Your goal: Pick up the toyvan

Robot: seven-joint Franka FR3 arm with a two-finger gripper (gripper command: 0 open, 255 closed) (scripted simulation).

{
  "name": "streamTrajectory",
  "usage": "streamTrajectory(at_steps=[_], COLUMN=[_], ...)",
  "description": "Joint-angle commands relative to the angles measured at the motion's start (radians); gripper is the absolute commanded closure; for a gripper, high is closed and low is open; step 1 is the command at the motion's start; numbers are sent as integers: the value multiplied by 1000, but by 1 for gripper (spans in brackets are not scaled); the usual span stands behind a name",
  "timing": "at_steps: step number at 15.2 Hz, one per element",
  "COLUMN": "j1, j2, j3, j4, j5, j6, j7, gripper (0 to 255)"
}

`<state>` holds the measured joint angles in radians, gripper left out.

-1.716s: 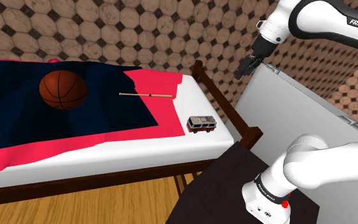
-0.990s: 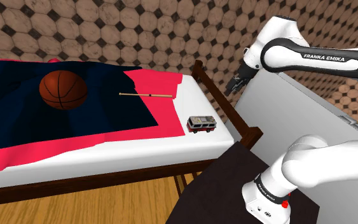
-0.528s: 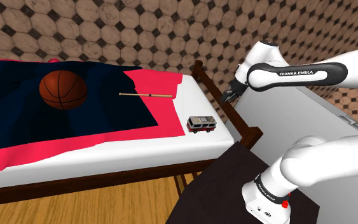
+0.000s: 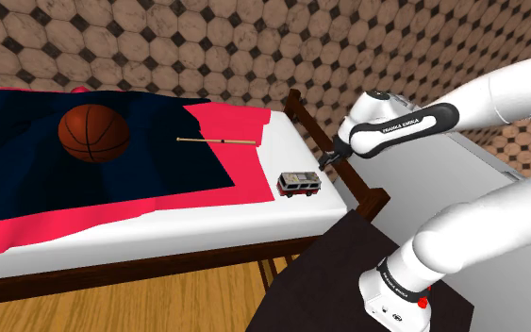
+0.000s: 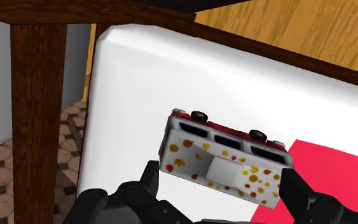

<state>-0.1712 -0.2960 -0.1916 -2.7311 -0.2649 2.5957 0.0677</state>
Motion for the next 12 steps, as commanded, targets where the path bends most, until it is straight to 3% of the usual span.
streamTrajectory(at_steps=[1,8,12], j1=[-20,-82,-75], j2=[82,392,519], j3=[-7,-45,-85], j4=[-1,59,99], j5=[-24,-143,-190], j6=[86,341,430], j7=[24,140,194], gripper=[0,0,0])
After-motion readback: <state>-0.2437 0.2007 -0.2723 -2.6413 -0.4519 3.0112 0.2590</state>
